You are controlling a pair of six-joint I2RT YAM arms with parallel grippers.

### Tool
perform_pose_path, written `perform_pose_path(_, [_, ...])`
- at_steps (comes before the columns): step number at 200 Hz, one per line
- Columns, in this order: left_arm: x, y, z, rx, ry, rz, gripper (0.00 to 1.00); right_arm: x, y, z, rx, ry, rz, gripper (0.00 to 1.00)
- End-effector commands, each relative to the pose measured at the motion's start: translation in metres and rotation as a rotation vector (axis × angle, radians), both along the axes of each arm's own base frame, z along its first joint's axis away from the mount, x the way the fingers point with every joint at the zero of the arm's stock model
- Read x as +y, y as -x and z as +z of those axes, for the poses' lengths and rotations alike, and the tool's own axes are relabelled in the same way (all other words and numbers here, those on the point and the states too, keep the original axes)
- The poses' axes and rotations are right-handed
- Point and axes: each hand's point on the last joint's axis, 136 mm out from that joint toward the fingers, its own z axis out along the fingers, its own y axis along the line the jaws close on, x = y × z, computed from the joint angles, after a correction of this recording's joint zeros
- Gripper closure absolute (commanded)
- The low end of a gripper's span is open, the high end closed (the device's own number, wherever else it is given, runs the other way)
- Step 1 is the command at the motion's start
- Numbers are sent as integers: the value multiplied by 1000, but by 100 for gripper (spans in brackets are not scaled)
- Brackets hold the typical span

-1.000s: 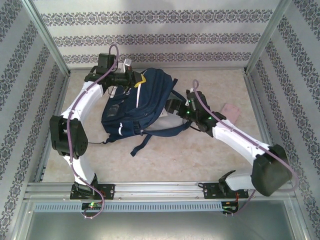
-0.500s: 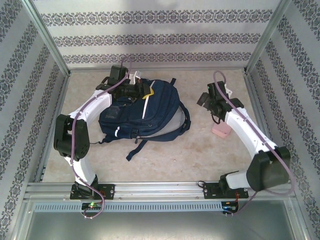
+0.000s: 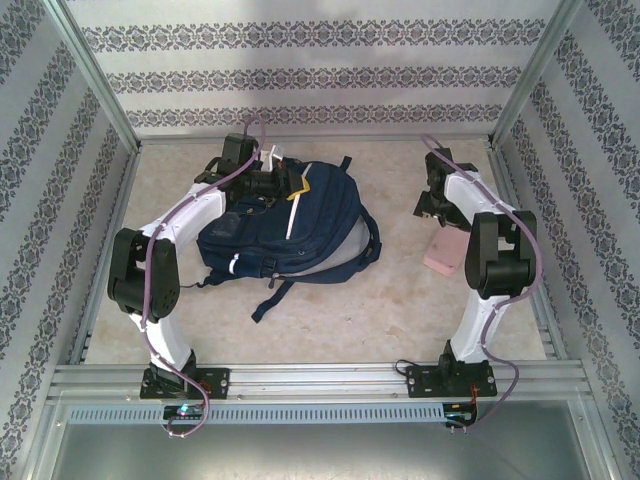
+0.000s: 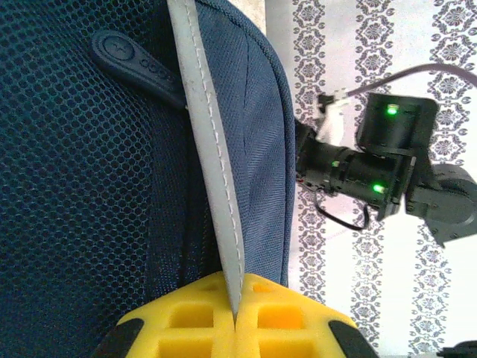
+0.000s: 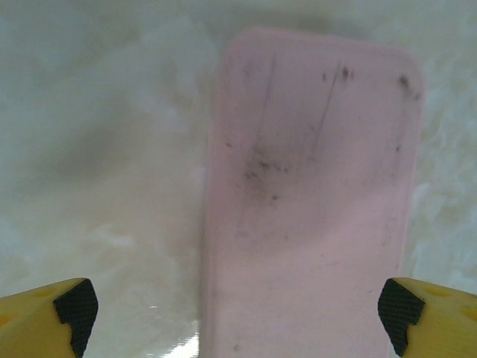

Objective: Pack the student bag
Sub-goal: Pick up the pencil case from the middle-right of the table.

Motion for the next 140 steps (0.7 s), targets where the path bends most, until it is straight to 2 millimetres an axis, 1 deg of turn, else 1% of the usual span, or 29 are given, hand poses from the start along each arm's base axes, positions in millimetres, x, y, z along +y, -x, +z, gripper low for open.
perform_pose_path(1, [2, 4, 37, -95, 46, -5, 100, -10, 22, -11, 71, -73, -48, 2])
perform_pose_path(21, [1, 4, 39, -97, 55, -7, 100, -11, 25, -19, 69, -119, -70, 2])
perform_pose_path(61, [3, 3, 40, -98, 60, -5, 100, -18, 40, -32, 103, -120, -114, 2])
perform_pose_path(75, [2, 4, 39, -97, 60, -5, 100, -19, 44, -35, 113, -116, -120, 2])
perform_pose_path(140, [4, 3, 38, -95, 56, -2, 100, -19, 48, -38, 102, -160, -159, 2])
